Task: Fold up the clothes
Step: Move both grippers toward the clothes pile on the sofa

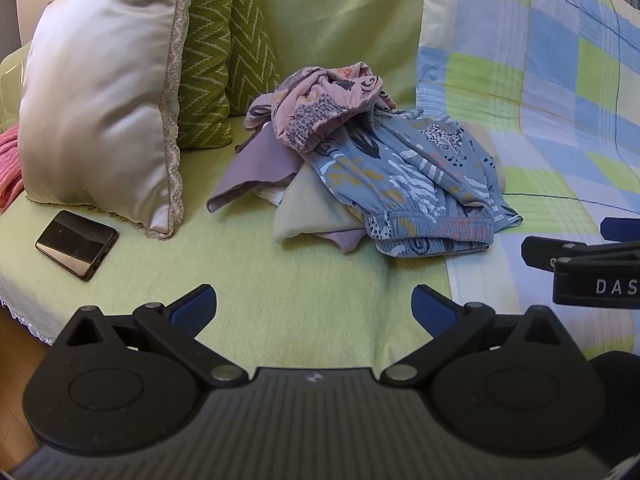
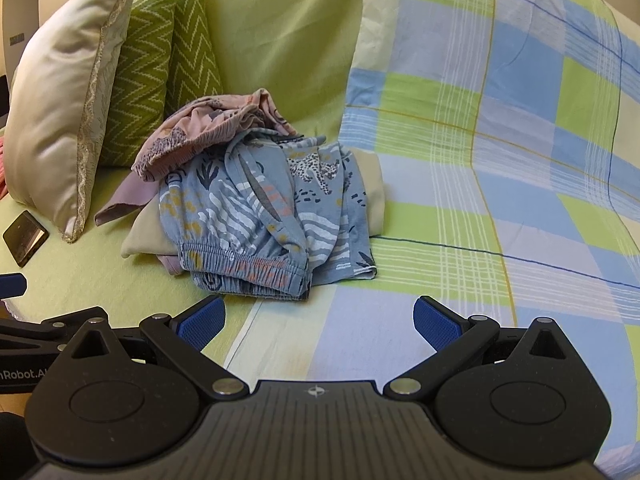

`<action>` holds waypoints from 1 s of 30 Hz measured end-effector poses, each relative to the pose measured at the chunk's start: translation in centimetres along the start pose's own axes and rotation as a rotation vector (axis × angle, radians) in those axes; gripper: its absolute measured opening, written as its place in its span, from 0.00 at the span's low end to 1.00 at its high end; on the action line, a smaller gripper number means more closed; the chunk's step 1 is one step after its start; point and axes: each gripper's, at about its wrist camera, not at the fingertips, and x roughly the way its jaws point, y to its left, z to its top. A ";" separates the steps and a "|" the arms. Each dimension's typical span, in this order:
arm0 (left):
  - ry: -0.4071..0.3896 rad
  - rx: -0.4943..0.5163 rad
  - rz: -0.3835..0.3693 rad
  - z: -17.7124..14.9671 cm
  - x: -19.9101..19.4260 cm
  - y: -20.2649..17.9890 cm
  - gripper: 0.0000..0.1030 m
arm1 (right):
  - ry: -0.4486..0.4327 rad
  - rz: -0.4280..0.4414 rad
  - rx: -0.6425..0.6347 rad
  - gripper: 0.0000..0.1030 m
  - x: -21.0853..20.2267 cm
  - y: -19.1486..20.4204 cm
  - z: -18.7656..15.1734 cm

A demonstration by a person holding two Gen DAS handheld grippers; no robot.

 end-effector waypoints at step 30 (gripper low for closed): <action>0.000 0.003 -0.002 0.1 -0.1 -0.2 0.99 | 0.139 -0.029 -0.019 1.00 2.1 0.5 0.2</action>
